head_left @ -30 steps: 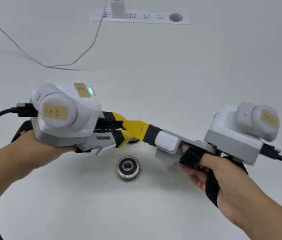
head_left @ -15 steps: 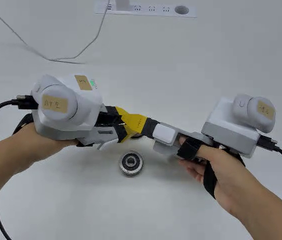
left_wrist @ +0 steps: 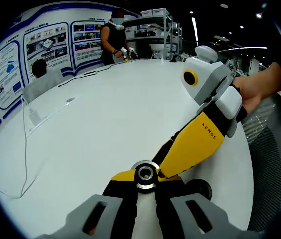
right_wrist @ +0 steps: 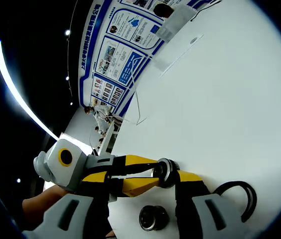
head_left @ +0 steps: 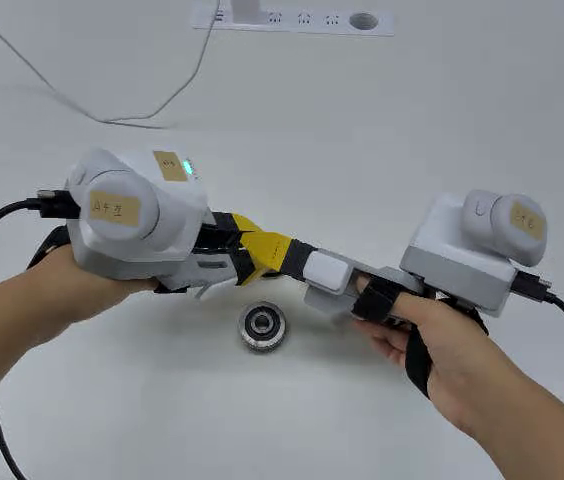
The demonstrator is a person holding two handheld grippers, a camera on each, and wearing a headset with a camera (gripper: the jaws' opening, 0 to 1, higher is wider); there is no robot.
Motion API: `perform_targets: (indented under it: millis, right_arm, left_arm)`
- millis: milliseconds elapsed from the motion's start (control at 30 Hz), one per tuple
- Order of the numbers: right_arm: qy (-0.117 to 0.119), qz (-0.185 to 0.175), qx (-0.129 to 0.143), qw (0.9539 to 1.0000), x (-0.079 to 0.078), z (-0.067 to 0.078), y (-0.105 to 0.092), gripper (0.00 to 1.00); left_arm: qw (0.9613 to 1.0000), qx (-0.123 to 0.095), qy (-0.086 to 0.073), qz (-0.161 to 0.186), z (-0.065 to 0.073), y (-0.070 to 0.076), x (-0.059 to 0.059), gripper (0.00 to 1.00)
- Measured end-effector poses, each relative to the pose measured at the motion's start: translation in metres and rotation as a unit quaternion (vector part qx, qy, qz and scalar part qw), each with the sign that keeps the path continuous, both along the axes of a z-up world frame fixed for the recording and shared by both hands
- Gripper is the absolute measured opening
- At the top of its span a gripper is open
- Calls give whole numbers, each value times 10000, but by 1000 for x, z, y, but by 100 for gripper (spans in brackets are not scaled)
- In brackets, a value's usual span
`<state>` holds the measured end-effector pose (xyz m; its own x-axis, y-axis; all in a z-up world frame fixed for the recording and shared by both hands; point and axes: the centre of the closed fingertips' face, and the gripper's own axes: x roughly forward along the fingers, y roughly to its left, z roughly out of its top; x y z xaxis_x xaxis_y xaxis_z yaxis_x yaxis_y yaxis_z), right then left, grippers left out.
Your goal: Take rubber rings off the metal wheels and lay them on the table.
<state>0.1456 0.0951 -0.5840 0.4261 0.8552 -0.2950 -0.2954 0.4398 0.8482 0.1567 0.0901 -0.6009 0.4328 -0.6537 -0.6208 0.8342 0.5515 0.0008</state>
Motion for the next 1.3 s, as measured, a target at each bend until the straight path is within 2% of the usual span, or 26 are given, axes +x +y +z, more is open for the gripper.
perform_targets:
  millis: [233,567,633,700,767,833,967,1300]
  right_arm:
    - [165,-11,173,9997,0,2,-4,51]
    - [114,-11,183,9998,2,4,-7,45]
    - [103,-9,108,9999,4,0,-10,42]
    - [144,-83,-11,9999,8,-7,-14,35]
    - [296,-197,-145,9993,12,-16,-18,27]
    - [412,-225,-159,9988,13,-19,-19,20]
    - [491,-260,-446,9975,15,-28,-23,8]
    - [535,-223,-687,9960,15,-32,-24,4]
  left_arm:
    - [10000,-9,5,23,0,0,0,12]
    - [10000,-1,8,45,1,0,0,12]
    - [10000,0,12,44,1,0,0,12]
    - [10000,15,8,39,1,0,-1,12]
    - [10000,31,4,32,1,0,-1,12]
    - [10000,49,-3,24,1,0,-1,12]
    - [10000,52,-9,40,1,0,-1,12]
    - [10000,70,-8,30,1,0,-2,12]
